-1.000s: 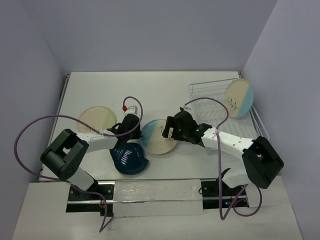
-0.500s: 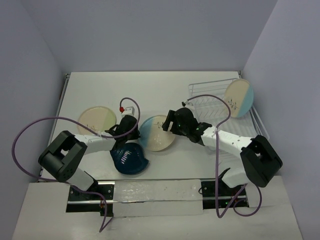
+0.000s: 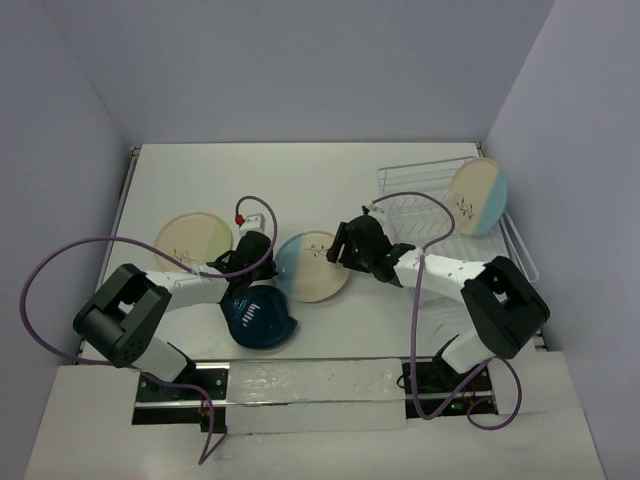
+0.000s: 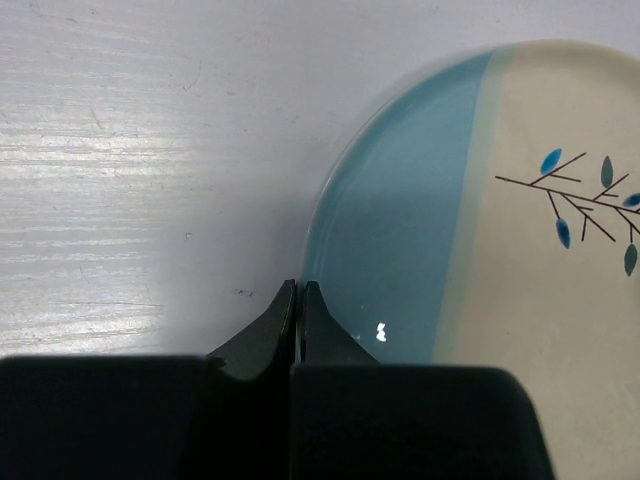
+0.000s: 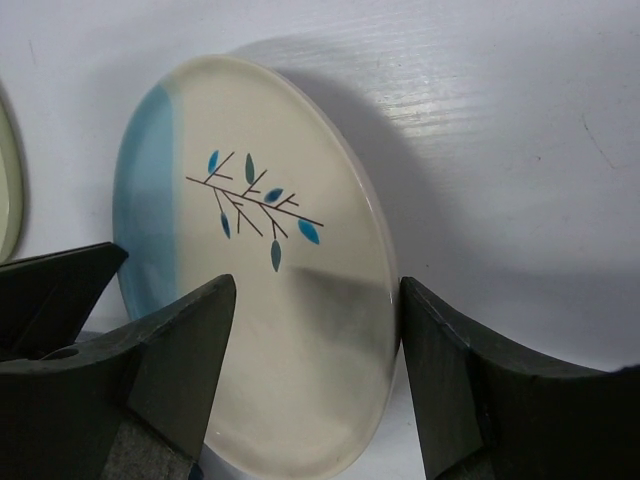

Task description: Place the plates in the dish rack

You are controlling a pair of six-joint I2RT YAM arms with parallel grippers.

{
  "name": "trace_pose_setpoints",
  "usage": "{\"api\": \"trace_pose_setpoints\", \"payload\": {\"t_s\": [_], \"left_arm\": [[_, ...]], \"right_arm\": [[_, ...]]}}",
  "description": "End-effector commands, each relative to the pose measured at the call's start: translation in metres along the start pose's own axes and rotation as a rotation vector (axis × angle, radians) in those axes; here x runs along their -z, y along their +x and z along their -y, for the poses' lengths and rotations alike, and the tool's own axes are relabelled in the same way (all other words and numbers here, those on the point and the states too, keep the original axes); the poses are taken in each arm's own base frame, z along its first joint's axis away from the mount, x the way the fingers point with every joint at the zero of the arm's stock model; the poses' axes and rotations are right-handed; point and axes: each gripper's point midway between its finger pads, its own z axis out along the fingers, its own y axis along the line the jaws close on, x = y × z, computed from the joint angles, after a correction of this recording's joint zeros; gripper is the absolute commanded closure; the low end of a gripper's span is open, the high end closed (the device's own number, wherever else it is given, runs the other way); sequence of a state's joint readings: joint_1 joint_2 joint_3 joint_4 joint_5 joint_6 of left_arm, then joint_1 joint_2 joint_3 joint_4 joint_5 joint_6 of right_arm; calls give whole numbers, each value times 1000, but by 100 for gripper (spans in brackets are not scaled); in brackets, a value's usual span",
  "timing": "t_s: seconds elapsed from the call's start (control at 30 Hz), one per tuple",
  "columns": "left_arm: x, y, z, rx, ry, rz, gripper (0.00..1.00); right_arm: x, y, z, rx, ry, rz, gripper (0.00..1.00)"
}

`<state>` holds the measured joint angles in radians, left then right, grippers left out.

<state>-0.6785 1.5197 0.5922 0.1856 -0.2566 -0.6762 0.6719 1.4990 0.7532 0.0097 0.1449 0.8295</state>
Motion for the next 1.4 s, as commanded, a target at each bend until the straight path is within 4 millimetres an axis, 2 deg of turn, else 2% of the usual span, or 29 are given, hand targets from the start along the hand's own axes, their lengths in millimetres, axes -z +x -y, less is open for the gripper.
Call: {"api": "trace_pose_setpoints", "payload": {"t_s": [0.0, 0.07, 0.1, 0.17, 0.3, 0.43, 0.57, 0.63, 0.8, 0.87, 0.9, 0.93, 1.0, 1.07, 1.1, 1.13, 1.2, 1.3, 1.33, 1.37], "left_arm": [[9, 26, 60, 39, 270, -130, 100], [11, 26, 63, 40, 290, -129, 100], [12, 25, 63, 41, 292, -128, 100], [15, 22, 68, 46, 320, -112, 100], [24, 16, 75, 54, 369, -92, 100], [26, 11, 74, 58, 360, -70, 100], [27, 11, 70, 60, 346, -64, 100], [28, 9, 68, 57, 337, -56, 100], [33, 5, 69, 48, 340, -49, 100], [36, 1, 70, 48, 346, -40, 100], [37, 0, 71, 48, 348, -37, 100], [38, -1, 72, 48, 352, -32, 100], [39, -3, 72, 47, 354, -30, 100], [39, -3, 73, 45, 355, -30, 100], [40, -3, 73, 45, 356, -29, 100], [41, -6, 74, 45, 360, -24, 100], [45, -12, 76, 44, 363, -9, 100], [52, -32, 77, 43, 342, 50, 99], [55, -39, 78, 42, 342, 70, 94], [64, -53, 80, 47, 344, 112, 81]], "right_arm": [[64, -33, -155, -74, -612, 10, 35], [87, -48, -168, -61, -676, 59, 36], [88, -49, -168, -56, -679, 63, 37], [108, -53, -181, -40, -757, 69, 37], [116, -46, -191, -25, -816, 24, 38], [99, -36, -187, -27, -765, -27, 38], [70, -21, -170, 4, -598, -86, 38], [50, -20, -152, 43, -452, -78, 38], [34, 1, -136, 170, -313, -142, 31], [31, 4, -131, 212, -283, -141, 37], [29, 3, -128, 220, -260, -126, 50], [30, 2, -129, 223, -256, -117, 54], [29, -6, -129, 223, -232, -75, 69], [29, -15, -129, 213, -214, -38, 90], [30, -19, -129, 210, -210, -24, 93], [32, -30, -130, 205, -194, 21, 100], [37, -45, -130, 214, -175, 81, 100], [59, -78, -140, 235, -176, 202, 100], [67, -90, -142, 245, -173, 243, 100], [81, -109, -145, 260, -165, 311, 100]]}}
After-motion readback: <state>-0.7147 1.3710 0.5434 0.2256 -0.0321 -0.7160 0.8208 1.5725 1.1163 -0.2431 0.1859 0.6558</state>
